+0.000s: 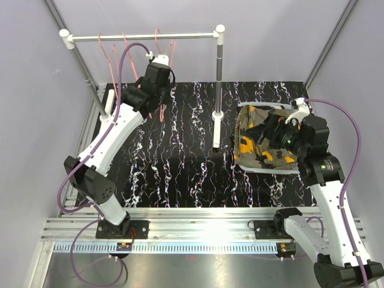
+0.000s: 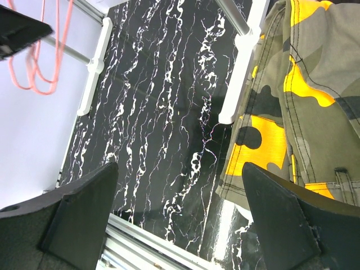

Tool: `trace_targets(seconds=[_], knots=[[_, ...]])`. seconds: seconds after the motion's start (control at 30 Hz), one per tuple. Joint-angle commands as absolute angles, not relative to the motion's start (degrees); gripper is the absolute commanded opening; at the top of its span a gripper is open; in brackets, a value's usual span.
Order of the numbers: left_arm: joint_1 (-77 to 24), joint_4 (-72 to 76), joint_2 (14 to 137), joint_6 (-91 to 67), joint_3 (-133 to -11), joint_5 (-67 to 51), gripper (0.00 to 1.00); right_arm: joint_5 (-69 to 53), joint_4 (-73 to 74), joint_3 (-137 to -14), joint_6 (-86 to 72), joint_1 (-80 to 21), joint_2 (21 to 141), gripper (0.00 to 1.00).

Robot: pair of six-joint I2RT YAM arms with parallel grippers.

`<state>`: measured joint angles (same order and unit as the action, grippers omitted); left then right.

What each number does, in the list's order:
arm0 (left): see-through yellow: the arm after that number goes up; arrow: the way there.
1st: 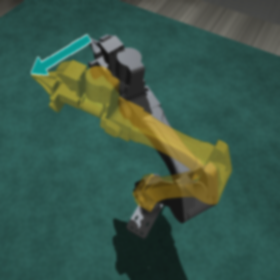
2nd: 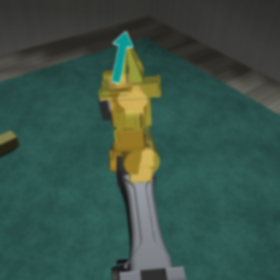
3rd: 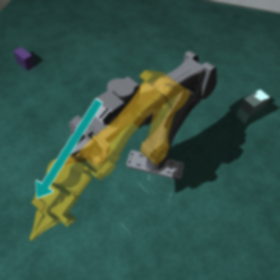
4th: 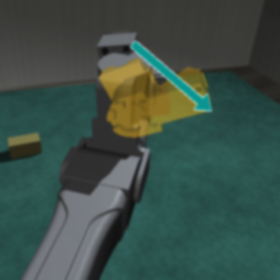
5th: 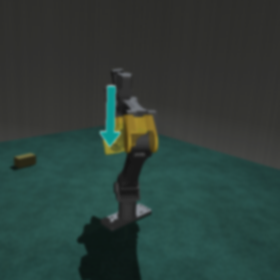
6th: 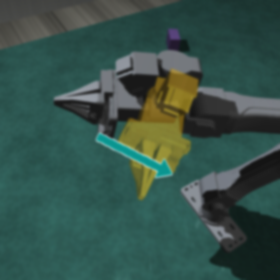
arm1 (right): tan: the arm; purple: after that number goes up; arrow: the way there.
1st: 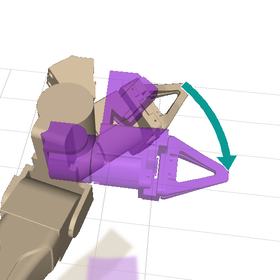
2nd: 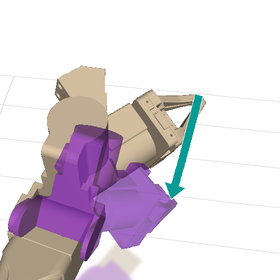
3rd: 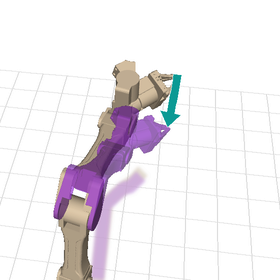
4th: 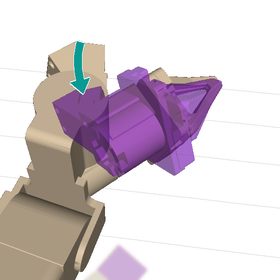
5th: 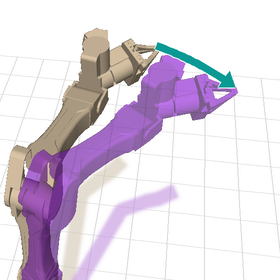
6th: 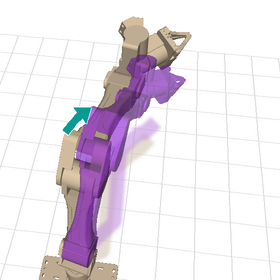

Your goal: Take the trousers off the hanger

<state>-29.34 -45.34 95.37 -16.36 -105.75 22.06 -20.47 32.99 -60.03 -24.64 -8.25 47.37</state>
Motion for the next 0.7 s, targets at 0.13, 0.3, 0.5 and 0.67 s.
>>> trace_targets(seconds=[0.13,0.3,0.5,0.67], knots=[[-29.44,-41.31,97.20,-17.31,-101.34,18.63,0.00,-20.39,33.22,-62.75,-23.99,-8.53,46.15,0.99],[-29.44,-42.54,99.40,-18.01,-101.34,18.19,0.00,-20.48,33.05,-62.23,-24.08,-8.52,45.18,0.99],[-29.44,-40.52,95.54,-18.90,-99.23,17.67,0.03,-20.04,34.80,-63.63,-22.77,-8.44,44.83,0.99],[-29.88,-41.84,92.91,-19.25,-99.76,17.23,0.00,-19.95,34.80,-63.81,-22.94,-8.53,44.03,0.99]])
